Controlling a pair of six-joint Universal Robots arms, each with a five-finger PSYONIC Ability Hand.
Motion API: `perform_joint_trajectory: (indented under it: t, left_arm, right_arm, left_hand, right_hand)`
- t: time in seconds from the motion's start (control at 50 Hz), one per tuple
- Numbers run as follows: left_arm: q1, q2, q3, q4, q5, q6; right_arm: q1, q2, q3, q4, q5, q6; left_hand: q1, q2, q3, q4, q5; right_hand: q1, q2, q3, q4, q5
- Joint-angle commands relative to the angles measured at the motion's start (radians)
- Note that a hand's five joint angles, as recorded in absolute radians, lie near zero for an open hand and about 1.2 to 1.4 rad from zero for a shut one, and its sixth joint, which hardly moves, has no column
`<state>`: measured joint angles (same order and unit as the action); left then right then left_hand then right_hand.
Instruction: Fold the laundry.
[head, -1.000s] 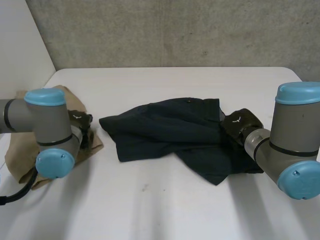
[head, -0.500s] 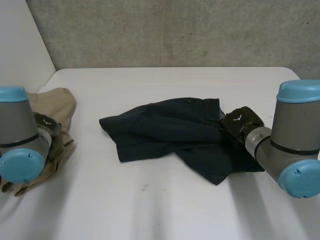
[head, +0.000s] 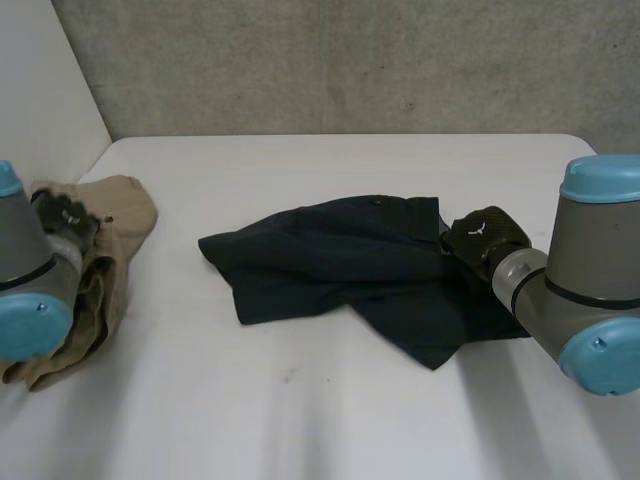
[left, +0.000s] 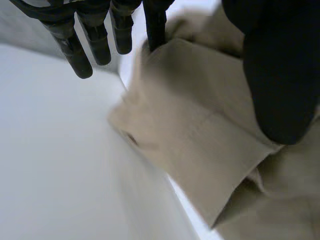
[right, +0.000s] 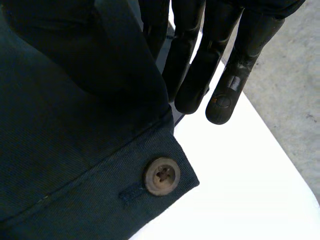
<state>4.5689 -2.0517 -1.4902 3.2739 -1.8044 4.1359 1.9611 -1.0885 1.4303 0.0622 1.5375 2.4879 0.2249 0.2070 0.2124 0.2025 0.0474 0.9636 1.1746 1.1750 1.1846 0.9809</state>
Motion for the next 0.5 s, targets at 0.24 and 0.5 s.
perform_joint_trajectory:
  t: [0.24, 0.5]
  left_arm:
    - [-0.373, -0.034, 0.172, 0.004, 0.094, -0.44]
    - [-0.441, -0.352, 0.498, -0.223, 0.097, -0.557]
  right_arm:
    - [-0.005, -0.166, 0.073, 0.016, -0.036, -0.003]
    - [-0.094, -0.33, 0.14, 0.079, -0.126, -0.003]
  left_hand:
    - [-0.038, -0.02, -0.025, -0.015, -0.035]
    - [0.018, 0.036, 0.03, 0.04, 0.021]
  right_hand:
    - [0.433, 0.222, 0.221, 0.212, 0.241]
    - [0.433, 0.222, 0.221, 0.212, 0.241]
